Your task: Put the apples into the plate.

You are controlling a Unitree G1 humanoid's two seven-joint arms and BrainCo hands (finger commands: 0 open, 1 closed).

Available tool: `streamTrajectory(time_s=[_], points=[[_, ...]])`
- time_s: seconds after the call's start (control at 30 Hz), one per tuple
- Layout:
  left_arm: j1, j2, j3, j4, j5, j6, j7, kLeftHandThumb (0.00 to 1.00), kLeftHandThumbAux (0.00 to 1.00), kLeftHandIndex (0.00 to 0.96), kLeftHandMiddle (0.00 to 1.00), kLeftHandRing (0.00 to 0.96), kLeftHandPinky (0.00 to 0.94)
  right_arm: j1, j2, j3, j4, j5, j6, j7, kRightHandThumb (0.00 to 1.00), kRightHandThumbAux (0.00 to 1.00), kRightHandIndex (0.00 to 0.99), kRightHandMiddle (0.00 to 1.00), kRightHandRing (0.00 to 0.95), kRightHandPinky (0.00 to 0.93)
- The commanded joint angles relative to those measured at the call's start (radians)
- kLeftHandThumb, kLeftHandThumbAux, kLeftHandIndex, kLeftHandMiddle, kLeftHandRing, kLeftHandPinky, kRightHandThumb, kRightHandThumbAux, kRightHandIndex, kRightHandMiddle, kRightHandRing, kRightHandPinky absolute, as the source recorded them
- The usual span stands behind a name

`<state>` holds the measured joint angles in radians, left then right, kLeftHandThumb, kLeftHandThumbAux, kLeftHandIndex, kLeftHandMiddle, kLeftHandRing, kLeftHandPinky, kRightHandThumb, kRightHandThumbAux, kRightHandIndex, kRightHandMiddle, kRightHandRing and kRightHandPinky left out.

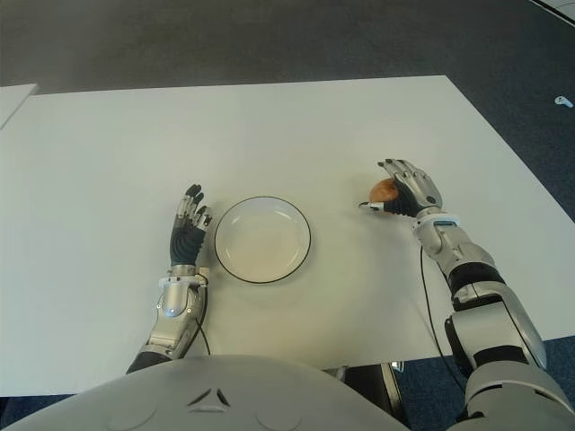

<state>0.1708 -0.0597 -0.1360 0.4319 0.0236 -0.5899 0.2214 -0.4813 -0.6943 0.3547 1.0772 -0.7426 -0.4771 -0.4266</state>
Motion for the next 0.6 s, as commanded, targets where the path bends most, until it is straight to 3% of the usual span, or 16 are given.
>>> streamTrajectory(time_s=[0.03, 0.23, 0.37, 0.4, 0.47, 0.6], points=[[0.067, -0.052, 0.014, 0.14, -0.014, 0.022, -0.011, 0.008, 0.59, 0.047, 0.068, 0.046, 0.02, 0.002, 0.048, 0.034, 0.074, -0.004, 0.028, 0.007, 0.258, 0.404, 0.0, 0.0, 0.002, 0.073], [0.063, -0.053, 0.014, 0.145, -0.01, 0.02, -0.005, 0.011, 0.585, 0.048, 0.068, 0.046, 0.022, -0.009, 0.057, 0.032, 0.12, 0.018, 0.025, -0.015, 0.282, 0.443, 0.041, 0.047, 0.048, 0.127], [0.064, -0.054, 0.015, 0.144, -0.012, 0.02, -0.005, 0.019, 0.582, 0.051, 0.071, 0.049, 0.026, -0.012, 0.058, 0.027, 0.143, 0.035, 0.016, -0.043, 0.311, 0.486, 0.186, 0.198, 0.204, 0.267], [0.064, -0.054, 0.015, 0.144, -0.012, 0.021, -0.006, 0.02, 0.583, 0.052, 0.072, 0.05, 0.026, -0.013, 0.058, 0.026, 0.148, 0.038, 0.012, -0.055, 0.33, 0.511, 0.262, 0.294, 0.31, 0.338], [0.064, -0.054, 0.015, 0.143, -0.013, 0.023, -0.005, 0.021, 0.586, 0.053, 0.073, 0.051, 0.026, -0.013, 0.057, 0.025, 0.158, 0.043, 0.005, -0.087, 0.345, 0.541, 0.35, 0.417, 0.435, 0.436], [0.06, -0.056, 0.016, 0.146, -0.011, 0.026, 0.0, 0.017, 0.591, 0.053, 0.075, 0.052, 0.024, -0.016, 0.06, 0.028, 0.169, 0.044, 0.0, -0.134, 0.356, 0.588, 0.48, 0.584, 0.602, 0.58]])
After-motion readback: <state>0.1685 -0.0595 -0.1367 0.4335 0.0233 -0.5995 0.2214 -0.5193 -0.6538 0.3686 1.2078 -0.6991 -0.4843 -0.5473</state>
